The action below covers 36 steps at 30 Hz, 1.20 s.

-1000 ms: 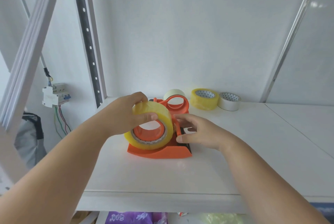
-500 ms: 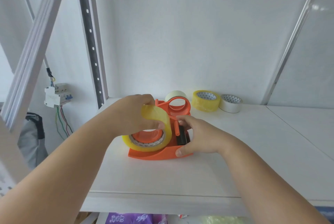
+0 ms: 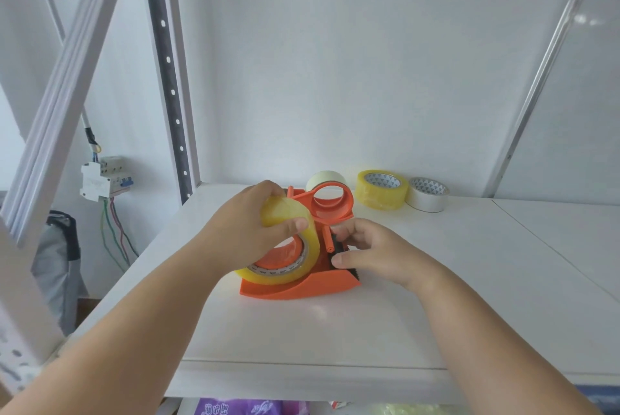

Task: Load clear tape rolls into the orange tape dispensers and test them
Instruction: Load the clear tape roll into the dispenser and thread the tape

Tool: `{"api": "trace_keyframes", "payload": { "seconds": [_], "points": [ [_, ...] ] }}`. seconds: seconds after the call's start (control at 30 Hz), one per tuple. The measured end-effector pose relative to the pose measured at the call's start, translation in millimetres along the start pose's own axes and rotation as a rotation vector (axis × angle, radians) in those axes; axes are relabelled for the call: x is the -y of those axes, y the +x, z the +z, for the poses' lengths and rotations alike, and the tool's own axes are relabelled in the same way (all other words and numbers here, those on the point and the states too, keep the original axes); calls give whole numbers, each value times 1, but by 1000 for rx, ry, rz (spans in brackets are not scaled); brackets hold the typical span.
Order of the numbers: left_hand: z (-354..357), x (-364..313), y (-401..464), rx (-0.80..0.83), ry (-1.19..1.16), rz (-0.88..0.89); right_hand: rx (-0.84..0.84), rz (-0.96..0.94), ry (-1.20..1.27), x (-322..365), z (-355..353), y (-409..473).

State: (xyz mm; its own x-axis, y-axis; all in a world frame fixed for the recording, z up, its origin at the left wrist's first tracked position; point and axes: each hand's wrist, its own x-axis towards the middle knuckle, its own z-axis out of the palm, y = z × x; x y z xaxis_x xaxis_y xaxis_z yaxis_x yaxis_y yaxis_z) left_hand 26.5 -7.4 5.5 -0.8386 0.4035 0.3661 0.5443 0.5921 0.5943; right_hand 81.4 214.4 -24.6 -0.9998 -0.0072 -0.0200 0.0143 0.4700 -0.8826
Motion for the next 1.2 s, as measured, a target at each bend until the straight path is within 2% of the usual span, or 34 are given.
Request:
{"api": "trace_keyframes", "payload": {
  "seconds": [0.37,0.53,0.73,1.0,1.2],
  "points": [
    [1,0,0,-20,-41,-9,-150,47,68,1,17,10],
    [6,-2,4,-21,-29,-9,-208,-16,-30,-8,23,13],
    [10,-5,7,-37,-15,-13,-260,-40,-10,-8,26,10],
    [11,-4,8,-52,-35,-11,-201,-86,-28,-10,19,10],
    [19,-3,3,-103,-95,-31,-146,-85,59,-4,5,14]
  ]
}}
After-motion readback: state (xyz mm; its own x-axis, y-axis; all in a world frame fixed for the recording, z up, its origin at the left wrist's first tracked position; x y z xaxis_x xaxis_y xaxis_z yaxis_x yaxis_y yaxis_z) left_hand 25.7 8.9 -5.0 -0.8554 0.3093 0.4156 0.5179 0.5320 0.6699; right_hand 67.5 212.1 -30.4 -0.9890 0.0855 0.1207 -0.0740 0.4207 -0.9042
